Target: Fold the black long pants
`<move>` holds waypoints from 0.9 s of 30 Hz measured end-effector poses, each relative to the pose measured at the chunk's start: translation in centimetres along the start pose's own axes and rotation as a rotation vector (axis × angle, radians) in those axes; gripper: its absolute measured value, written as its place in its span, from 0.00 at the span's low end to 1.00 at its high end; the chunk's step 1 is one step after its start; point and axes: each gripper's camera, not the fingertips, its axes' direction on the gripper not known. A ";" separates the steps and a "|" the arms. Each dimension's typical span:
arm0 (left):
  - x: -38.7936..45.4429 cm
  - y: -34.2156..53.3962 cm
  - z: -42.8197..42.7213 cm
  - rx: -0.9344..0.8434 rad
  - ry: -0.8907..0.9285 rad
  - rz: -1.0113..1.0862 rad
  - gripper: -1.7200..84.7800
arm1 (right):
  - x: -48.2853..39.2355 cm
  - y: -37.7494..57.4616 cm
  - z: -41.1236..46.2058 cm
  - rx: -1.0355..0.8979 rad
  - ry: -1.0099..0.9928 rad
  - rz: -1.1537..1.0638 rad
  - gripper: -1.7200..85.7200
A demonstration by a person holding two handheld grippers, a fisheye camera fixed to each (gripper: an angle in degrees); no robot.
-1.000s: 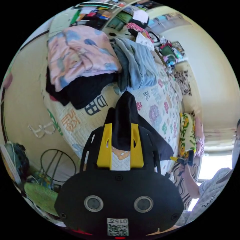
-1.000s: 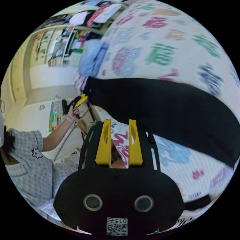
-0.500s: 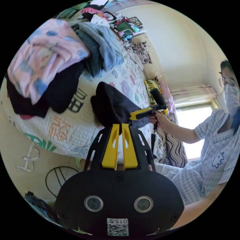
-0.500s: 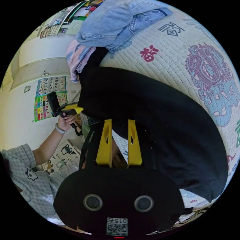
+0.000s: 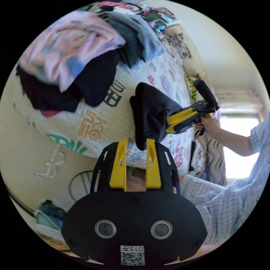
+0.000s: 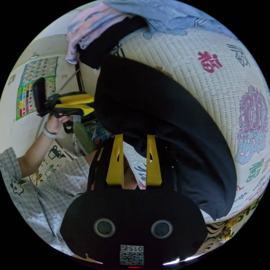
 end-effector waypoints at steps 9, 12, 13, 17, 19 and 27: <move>9.9 -4.4 6.7 -0.299 -0.582 0.314 0.06 | -1.8 -7.7 5.8 0.034 0.245 0.082 0.15; 12.0 -4.0 8.2 -0.325 -0.705 0.391 0.05 | -1.1 -9.7 6.8 0.062 0.199 0.146 0.15; 12.7 -3.7 8.6 -0.316 -0.738 0.411 0.05 | -1.0 -10.2 7.2 0.086 0.185 0.153 0.15; 13.8 -2.8 9.2 -0.261 -0.799 0.422 0.05 | -1.3 -12.2 8.7 0.128 0.210 0.123 0.15; 14.2 -2.3 9.5 -0.237 -0.819 0.432 0.05 | -1.3 -13.1 9.3 0.132 0.218 0.126 0.15; 13.9 -2.2 9.9 -0.277 -0.852 0.450 0.04 | -1.6 -16.3 11.5 0.169 0.254 0.154 0.15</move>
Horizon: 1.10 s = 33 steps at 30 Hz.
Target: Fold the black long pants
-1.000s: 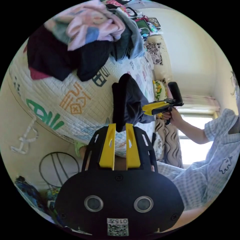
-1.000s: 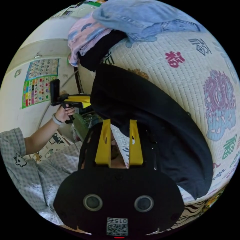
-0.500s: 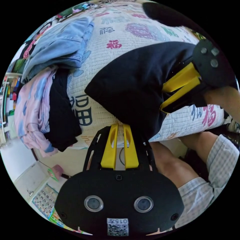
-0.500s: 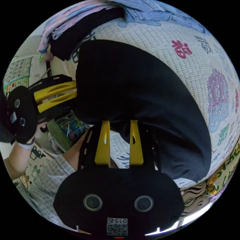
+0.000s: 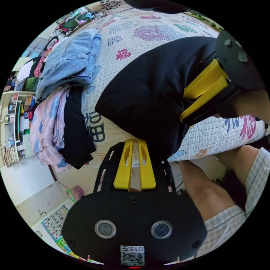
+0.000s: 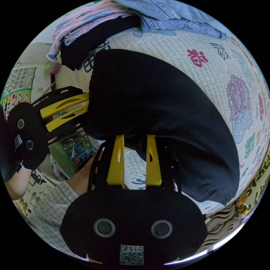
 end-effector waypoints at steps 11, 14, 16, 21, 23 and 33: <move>-3.9 3.6 2.0 0.041 0.107 -0.078 0.02 | -1.2 -2.5 1.9 -0.026 0.036 -0.011 0.10; -5.7 6.6 3.9 -0.020 0.204 -0.161 0.02 | -1.2 -2.8 1.4 -0.058 0.032 -0.037 0.07; -7.2 9.4 5.5 -0.065 0.237 -0.236 0.02 | -1.0 -3.0 0.8 -0.074 0.009 -0.067 0.06; -12.6 14.3 6.7 0.239 0.704 -0.541 0.05 | -0.9 -4.3 -2.4 -0.027 -0.055 -0.217 0.06; -14.7 15.3 7.6 0.379 0.892 -0.660 0.08 | -1.0 -5.4 -3.4 -0.001 -0.038 -0.251 0.08; -19.3 15.5 13.6 0.322 1.090 -0.627 0.03 | -1.9 -1.7 -0.3 -0.142 0.138 -0.336 0.11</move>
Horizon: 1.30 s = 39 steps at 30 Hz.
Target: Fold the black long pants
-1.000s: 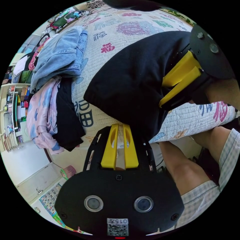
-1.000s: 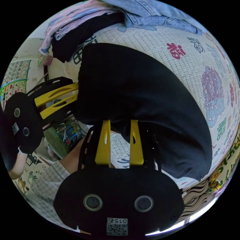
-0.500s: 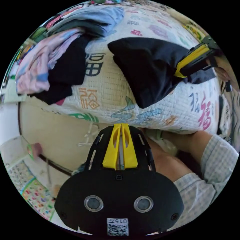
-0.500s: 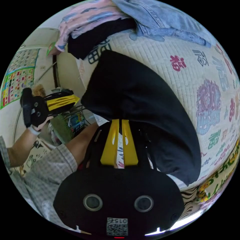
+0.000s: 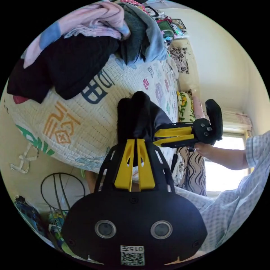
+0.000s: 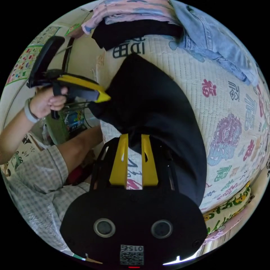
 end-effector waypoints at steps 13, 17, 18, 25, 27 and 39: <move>-2.9 0.3 -4.7 0.104 -0.007 -0.046 0.10 | -1.4 6.3 0.8 -0.107 0.098 -0.041 0.05; -2.4 -1.1 -4.3 0.099 0.017 -0.031 0.10 | -0.8 9.4 -0.3 -0.144 0.011 -0.053 0.05; -1.9 -1.8 -3.7 0.068 0.000 -0.004 0.07 | -0.7 9.9 -0.5 -0.146 0.002 -0.054 0.05; -0.5 -2.0 -3.9 0.074 -0.081 -0.021 0.07 | 1.7 15.1 -5.1 -0.067 -0.157 0.072 0.07; 0.1 -1.3 -4.8 0.132 -0.034 0.000 0.10 | 2.2 16.6 -6.2 -0.029 -0.211 0.112 0.07; 5.1 -3.0 -0.1 0.029 0.189 0.009 0.12 | 3.0 29.1 -9.9 0.078 -0.441 0.296 0.08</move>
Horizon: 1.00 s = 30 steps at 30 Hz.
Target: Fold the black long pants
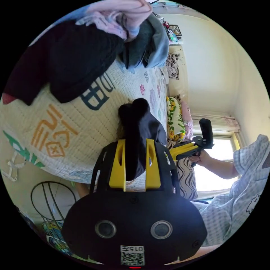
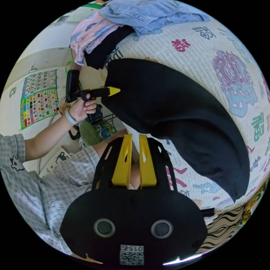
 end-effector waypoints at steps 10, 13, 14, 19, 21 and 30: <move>9.7 -3.1 2.3 -0.144 -0.161 -0.025 0.04 | 6.5 17.2 -4.6 0.134 -0.054 0.349 0.07; 12.7 -4.0 4.1 -0.230 -0.214 -0.022 0.05 | 9.3 23.1 -5.3 0.194 -0.046 0.492 0.08; 13.3 -4.2 4.5 -0.227 -0.199 -0.029 0.06 | 10.5 25.5 -5.5 0.227 -0.060 0.553 0.08; 22.9 -2.9 4.1 0.014 -0.454 -0.022 0.07 | 15.4 36.3 -6.5 0.470 -0.187 0.837 0.08; 27.0 -2.3 4.8 0.049 -0.554 0.010 0.08 | 16.7 39.9 -7.1 0.571 -0.195 0.890 0.07; 45.3 -5.0 31.8 -0.450 -0.574 0.487 0.04 | 19.0 42.0 -10.4 0.663 -0.076 0.495 0.02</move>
